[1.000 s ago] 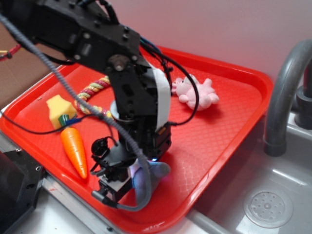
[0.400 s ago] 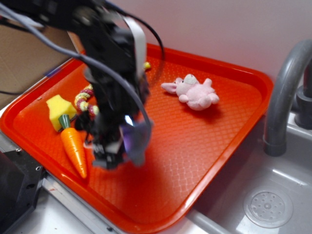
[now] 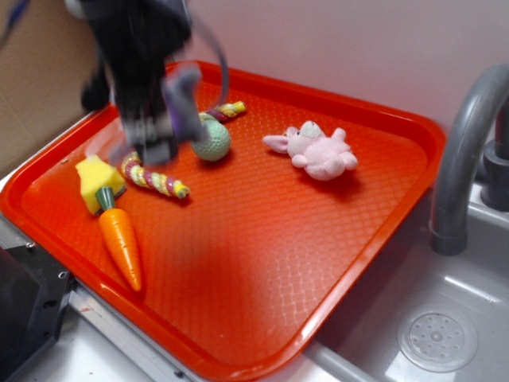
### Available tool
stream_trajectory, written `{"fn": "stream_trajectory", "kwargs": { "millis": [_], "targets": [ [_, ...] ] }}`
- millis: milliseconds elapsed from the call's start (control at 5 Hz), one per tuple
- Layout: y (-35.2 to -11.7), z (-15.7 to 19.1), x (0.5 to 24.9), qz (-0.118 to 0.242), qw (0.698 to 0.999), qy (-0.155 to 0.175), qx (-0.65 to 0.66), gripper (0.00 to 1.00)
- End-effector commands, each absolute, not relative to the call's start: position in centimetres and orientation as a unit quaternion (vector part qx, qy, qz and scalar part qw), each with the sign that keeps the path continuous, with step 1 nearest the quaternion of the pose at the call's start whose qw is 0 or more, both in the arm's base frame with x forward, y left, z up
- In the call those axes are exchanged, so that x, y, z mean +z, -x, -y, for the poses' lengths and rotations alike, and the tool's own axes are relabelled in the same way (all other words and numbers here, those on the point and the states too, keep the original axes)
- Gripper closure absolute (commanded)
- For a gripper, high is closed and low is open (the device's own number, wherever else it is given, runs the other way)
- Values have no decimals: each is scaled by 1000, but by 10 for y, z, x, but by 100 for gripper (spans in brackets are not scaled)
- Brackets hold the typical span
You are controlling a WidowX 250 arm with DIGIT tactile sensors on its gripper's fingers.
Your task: Grab the gray animal.
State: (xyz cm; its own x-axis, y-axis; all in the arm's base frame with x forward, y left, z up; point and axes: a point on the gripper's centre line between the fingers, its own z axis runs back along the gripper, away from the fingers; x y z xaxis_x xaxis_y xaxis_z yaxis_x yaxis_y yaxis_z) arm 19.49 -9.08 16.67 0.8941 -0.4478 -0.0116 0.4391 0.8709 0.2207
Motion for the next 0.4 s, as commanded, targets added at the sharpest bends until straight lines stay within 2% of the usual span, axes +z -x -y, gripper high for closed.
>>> {"fn": "stream_trajectory", "kwargs": {
  "millis": [0,200],
  "targets": [
    [-182,90,224,39,996,-73,16,100],
    [-189,91,216,28,996,-87,17,100]
  ]
}}
